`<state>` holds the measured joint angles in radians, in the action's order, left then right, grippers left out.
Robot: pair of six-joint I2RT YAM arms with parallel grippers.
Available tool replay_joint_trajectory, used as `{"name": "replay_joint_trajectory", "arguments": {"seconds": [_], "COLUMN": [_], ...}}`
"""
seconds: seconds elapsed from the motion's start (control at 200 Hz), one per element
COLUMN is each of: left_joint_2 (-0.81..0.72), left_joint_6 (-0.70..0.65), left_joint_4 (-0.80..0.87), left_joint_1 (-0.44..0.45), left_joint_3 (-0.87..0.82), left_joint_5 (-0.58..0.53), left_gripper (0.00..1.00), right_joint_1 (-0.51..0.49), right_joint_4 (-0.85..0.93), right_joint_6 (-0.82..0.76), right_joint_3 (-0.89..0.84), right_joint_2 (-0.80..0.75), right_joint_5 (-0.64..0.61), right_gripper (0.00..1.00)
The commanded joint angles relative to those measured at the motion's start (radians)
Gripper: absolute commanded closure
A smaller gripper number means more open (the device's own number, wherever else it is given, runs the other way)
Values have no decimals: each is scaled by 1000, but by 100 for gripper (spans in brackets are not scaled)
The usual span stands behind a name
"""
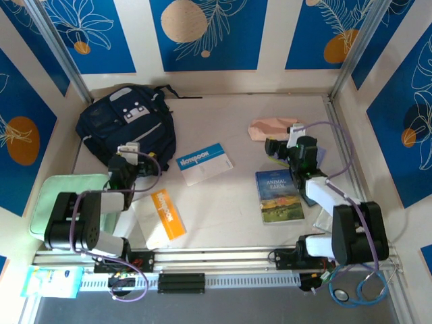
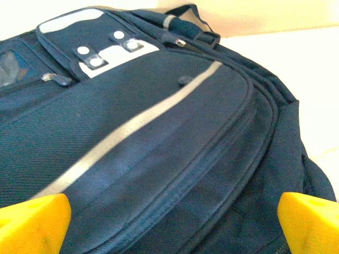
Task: Pack the student bag
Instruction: Move the book to the center of the table.
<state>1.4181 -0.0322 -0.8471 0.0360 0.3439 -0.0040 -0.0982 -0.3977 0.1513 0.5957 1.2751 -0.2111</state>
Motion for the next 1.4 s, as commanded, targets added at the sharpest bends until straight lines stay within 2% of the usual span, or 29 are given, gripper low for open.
{"name": "replay_joint_trajectory", "arguments": {"seconds": [0.0,0.08,0.14,0.19,0.375,0.51,0.685,0.835,0.955,1.13,1.396], "left_joint_2": [-102,-194,-216,-216,-184,-119,-44,43,163,336,538], "left_joint_6": [20,141,187,229,390,434,437,433,423,420,397], "left_joint_4": [183,474,696,789,932,993,1068,1116,1151,1184,1268], "left_joint_1": [9,12,13,13,14,20,30,33,39,64,74], "left_joint_3": [74,192,310,370,484,534,607,684,788,944,1154], "left_joint_5": [-63,-130,-125,-109,117,208,228,220,265,240,26], "left_gripper": [0,0,0,0,0,0,0,0,0,3,2], "right_joint_1": [-13,-24,-45,-69,-260,-403,-506,-538,-545,-537,-545], "right_joint_4": [326,457,490,514,595,592,614,673,695,717,709], "right_joint_6": [146,224,269,309,426,504,567,596,574,556,561], "right_joint_3": [127,202,235,269,448,595,799,918,936,870,598], "right_joint_2": [-41,-37,-29,-3,224,425,653,790,845,834,692], "right_joint_5": [-12,66,153,209,297,330,373,376,339,304,257], "right_gripper": [1,1,1,1,1,1,4,5,6,6,7]}}
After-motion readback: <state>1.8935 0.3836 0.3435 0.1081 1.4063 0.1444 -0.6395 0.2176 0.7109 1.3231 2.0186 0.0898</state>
